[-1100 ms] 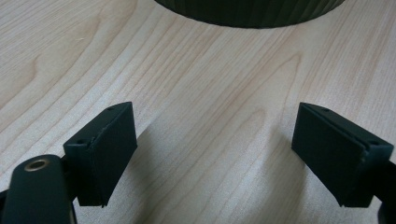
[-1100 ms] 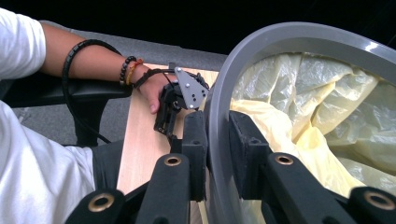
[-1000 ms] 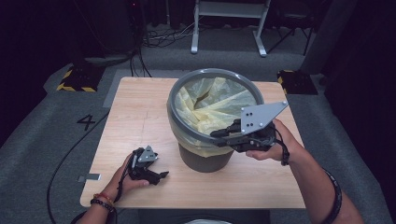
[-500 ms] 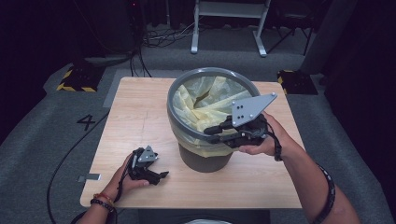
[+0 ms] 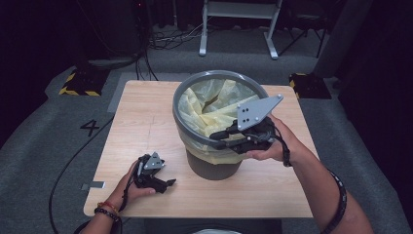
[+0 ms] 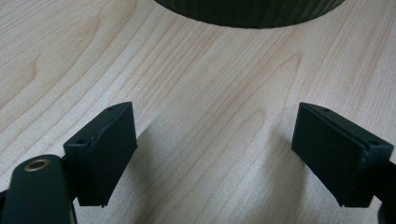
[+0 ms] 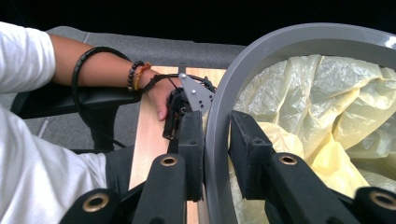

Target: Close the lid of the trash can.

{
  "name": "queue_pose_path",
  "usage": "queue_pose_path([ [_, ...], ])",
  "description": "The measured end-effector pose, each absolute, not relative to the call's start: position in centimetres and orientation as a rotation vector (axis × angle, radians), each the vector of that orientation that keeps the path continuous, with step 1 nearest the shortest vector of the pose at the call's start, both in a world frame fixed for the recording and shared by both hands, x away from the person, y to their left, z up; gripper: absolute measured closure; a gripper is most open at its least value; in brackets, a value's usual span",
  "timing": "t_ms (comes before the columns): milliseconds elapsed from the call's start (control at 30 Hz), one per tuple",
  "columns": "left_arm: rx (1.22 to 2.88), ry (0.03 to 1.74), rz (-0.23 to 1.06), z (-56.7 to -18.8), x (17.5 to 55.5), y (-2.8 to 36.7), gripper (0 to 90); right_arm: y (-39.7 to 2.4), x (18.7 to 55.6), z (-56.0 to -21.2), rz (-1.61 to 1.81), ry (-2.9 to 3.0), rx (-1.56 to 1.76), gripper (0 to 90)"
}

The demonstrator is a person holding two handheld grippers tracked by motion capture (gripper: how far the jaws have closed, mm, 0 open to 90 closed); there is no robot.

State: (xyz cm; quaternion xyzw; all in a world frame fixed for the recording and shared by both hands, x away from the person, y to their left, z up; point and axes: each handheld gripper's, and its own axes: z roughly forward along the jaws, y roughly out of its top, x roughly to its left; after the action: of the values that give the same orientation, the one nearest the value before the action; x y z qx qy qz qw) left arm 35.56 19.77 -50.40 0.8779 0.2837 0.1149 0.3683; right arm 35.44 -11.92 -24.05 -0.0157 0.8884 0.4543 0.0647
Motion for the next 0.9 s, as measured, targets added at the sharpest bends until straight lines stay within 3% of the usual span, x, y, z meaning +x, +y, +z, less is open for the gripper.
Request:
queue_pose_path([
  [400, 2.254, 0.728, 0.295, -50.4, 35.6, 19.8, 13.9, -12.9, 35.2, -24.1, 1.395, 2.614, -0.01, 61.7],
  [900, 2.254, 0.729, 0.295, -50.4, 35.6, 19.8, 13.9, -16.1, 34.9, -24.2, 1.472, 2.552, 0.015, 61.7],
])
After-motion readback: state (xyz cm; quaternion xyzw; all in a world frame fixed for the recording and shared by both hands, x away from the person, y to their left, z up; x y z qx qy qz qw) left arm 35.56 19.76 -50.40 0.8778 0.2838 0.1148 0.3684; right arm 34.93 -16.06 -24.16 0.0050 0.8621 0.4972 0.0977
